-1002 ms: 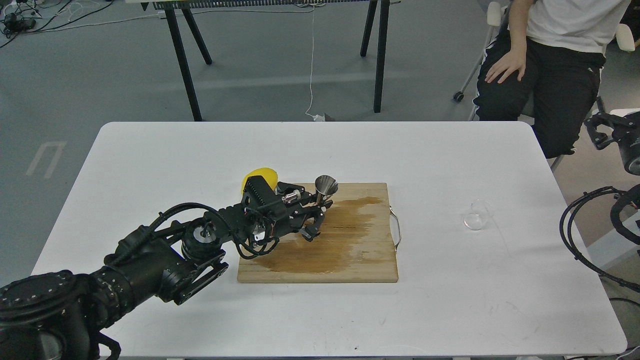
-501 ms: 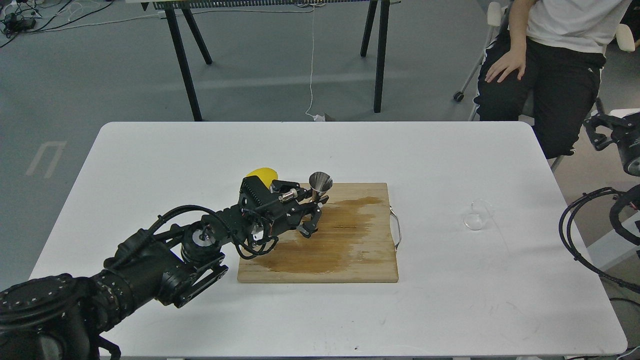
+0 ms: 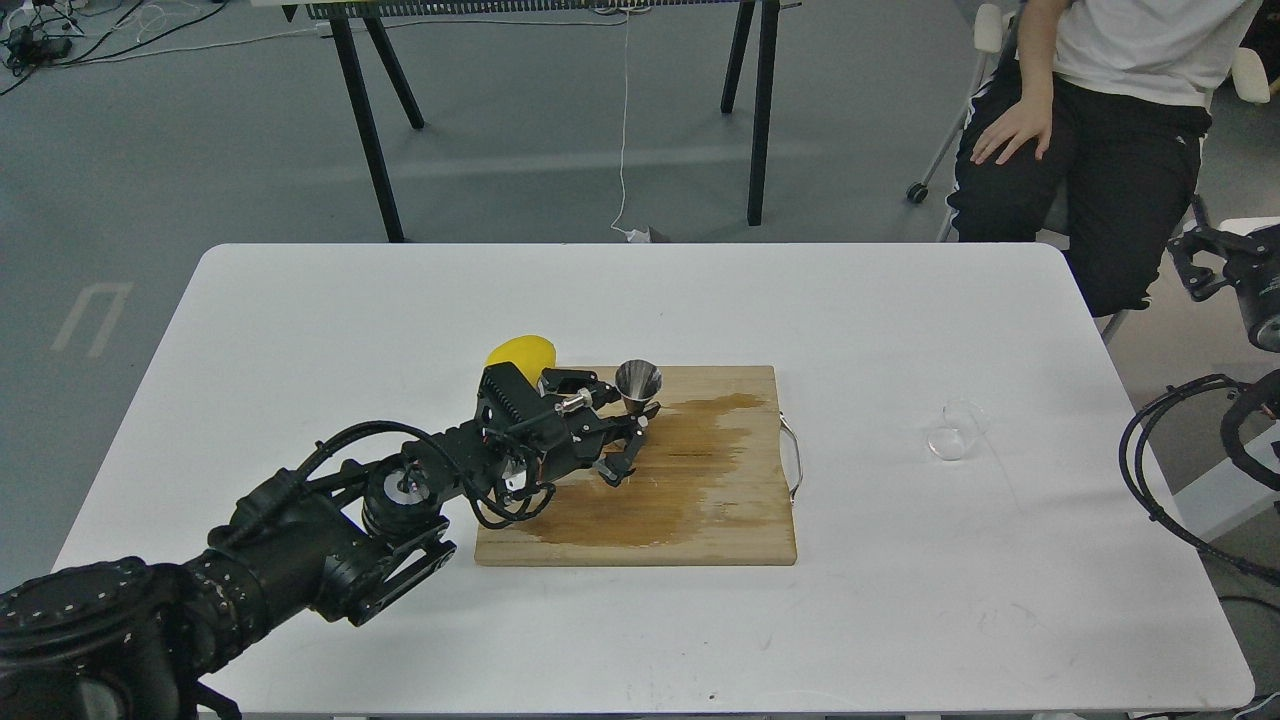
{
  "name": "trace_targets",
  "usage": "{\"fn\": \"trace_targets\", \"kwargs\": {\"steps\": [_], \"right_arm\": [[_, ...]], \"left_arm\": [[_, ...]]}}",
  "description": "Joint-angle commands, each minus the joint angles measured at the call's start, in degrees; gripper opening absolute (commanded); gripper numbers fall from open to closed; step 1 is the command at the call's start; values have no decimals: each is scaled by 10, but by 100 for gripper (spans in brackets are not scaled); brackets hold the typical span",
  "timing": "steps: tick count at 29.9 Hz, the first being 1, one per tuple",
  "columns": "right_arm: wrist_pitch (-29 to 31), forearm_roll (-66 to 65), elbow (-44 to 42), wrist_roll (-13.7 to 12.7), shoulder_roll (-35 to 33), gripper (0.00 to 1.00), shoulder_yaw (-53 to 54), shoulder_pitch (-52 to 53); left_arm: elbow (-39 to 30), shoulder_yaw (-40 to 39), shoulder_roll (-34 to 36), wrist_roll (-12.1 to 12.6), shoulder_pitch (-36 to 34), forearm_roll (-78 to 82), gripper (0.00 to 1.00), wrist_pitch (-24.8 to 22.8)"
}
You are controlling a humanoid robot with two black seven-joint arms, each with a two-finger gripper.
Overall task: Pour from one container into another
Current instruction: 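Set the jigger upright on the board center and open the left gripper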
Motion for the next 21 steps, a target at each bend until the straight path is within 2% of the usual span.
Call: {"fn": "trace_targets", "kwargs": {"steps": [1,4,8,11,16,21], "right_arm": [[0,0,-1,0,0,100,-1,0],[0,0,-1,0,0,100,-1,0],[0,0,0,-1,0,100,-1,0],[0,0,-1,0,0,100,-1,0],[0,1,0,0,0,100,-1,0],[0,0,0,-2,-1,100,0,0]], "left_arm": [[-1,0,0,-2,0,0,54,5],[-2,0,0,-2,1,0,61,6],[-4,-2,0,-1,0,0,79,19],[-4,-3,0,-1,-5,0,86,33],[-11,-20,0,-2,-12,0,95,41],[-35,-78,0,-7,-31,0,97,38]]}}
